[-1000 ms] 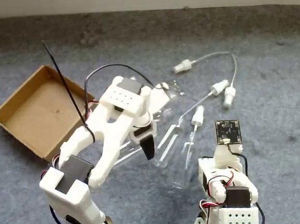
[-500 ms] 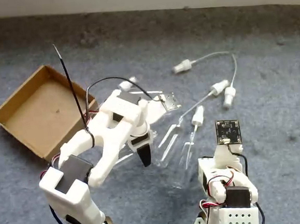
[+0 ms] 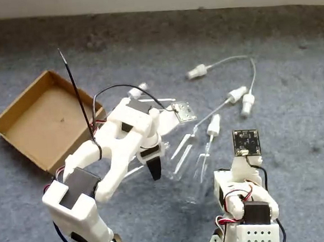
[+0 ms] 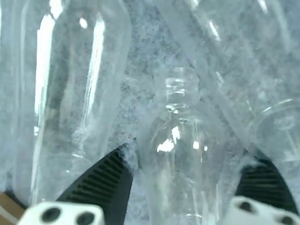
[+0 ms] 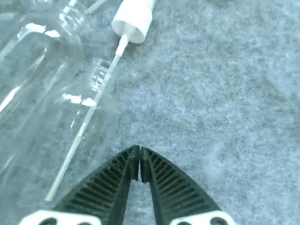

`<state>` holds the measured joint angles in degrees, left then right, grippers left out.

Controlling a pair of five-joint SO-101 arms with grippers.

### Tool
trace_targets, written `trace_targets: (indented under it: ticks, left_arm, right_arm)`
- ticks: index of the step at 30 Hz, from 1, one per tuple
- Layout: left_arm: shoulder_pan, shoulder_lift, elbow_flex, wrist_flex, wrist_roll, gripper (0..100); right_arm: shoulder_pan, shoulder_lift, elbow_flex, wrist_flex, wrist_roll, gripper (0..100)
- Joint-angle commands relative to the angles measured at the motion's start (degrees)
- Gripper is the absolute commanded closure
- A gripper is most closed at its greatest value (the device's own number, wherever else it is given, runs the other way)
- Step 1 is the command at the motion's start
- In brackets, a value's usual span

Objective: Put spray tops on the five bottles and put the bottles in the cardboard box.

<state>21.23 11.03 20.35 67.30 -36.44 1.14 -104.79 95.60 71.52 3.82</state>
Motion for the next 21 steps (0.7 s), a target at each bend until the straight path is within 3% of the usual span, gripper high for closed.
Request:
trace_targets:
  ticks: [1, 5, 13, 21]
  left_arm:
    - [-1.01, -0.4, -0.13, -0.35, -0.53, 83]
    - [-1.01, -0.4, -0.13, -0.26, -0.53, 88]
    - [-1.01, -1.01, -1.27, 1.93, -0.62, 88]
    - [-0.48, -1.01, -12.79, 17.49, -0.62, 88]
  right_arm:
    - [0.66, -0.48, 7.52, 0.13, 0.62, 99.3]
    - [0.66, -0.48, 7.52, 0.13, 0.62, 99.3]
    - [0.66, -0.48, 7.52, 0.13, 0.62, 99.3]
    - [0.66, -0.48, 7.52, 0.13, 0.62, 99.3]
